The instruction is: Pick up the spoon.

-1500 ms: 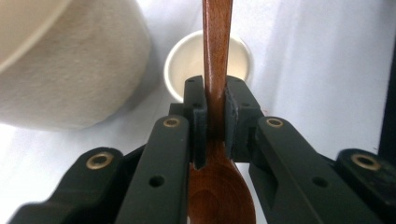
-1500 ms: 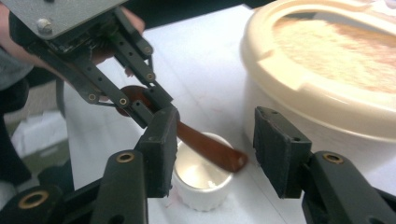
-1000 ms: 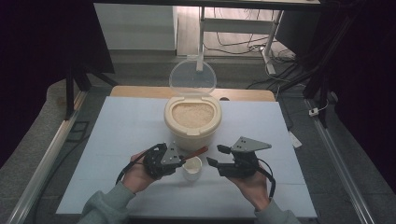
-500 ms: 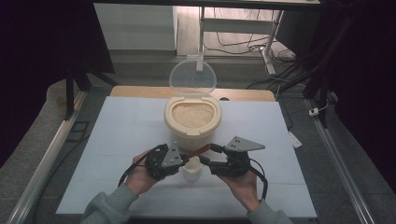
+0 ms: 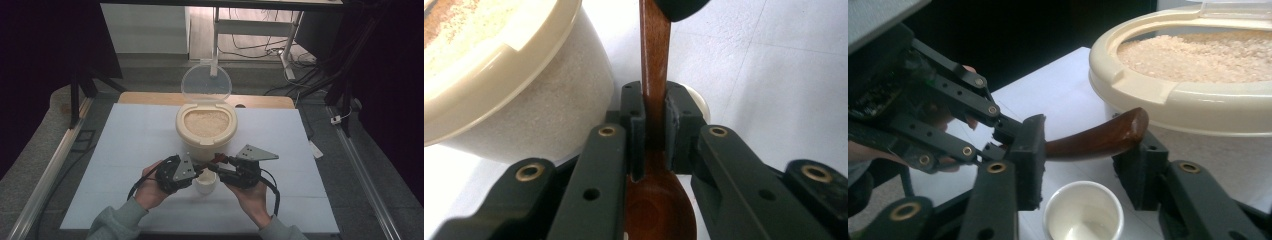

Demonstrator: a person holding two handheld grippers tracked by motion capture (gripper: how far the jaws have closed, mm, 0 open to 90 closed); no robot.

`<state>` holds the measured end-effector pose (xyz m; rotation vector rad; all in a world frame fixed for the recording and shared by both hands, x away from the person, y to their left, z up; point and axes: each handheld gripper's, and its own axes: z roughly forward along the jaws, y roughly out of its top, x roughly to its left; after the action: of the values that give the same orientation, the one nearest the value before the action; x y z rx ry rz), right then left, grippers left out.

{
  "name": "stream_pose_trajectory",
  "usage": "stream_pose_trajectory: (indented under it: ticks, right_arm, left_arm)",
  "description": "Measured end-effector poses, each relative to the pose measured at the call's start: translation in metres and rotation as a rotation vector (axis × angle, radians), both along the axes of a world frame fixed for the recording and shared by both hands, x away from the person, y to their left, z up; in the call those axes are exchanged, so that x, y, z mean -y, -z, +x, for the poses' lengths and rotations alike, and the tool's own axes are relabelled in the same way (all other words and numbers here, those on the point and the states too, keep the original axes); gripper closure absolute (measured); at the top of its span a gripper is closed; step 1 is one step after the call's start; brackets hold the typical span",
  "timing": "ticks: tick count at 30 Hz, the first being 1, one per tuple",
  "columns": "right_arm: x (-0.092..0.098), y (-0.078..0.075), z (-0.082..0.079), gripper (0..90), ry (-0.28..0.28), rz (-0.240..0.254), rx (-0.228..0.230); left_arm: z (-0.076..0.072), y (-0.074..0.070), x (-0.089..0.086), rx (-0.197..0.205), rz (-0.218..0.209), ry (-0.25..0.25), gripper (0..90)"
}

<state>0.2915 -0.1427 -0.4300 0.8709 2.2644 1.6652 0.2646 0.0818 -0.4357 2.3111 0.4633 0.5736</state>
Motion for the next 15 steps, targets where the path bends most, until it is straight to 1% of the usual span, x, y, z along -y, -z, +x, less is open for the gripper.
stream_pose_trajectory:
  ticks: [3, 7, 9, 10, 11, 15]
  right_arm:
    - [0.0002, -0.0003, 0.0002, 63.5, 0.001, 0.019, -0.003]
    - [0.0022, -0.0011, 0.001, 69.4, -0.014, 0.062, -0.017]
    - [0.0023, -0.0011, 0.0013, 72.6, -0.03, 0.083, -0.024]
    - [0.0019, -0.0013, 0.0012, 75.3, -0.049, 0.101, -0.025]
    - [0.0019, -0.0013, 0.0012, 75.3, -0.049, 0.101, -0.025]
    - [0.0009, -0.0014, 0.001, 82.4, -0.093, 0.136, -0.028]
  left_arm:
    - [-0.0006, 0.0008, 0.001, 0.009, 0.008, -0.002, 79.7]
    - [-0.0007, 0.0007, 0.0007, 0.01, 0.005, -0.002, 79.7]
    - [-0.0006, 0.0007, 0.0004, 0.01, 0.011, -0.003, 79.7]
    - [-0.0005, 0.0007, 0.0, 0.011, 0.011, -0.004, 79.7]
    - [-0.0003, 0.0006, -0.0006, 0.01, 0.01, -0.004, 79.7]
    - [0.0003, 0.0017, -0.001, 0.008, 0.014, -0.004, 79.0]
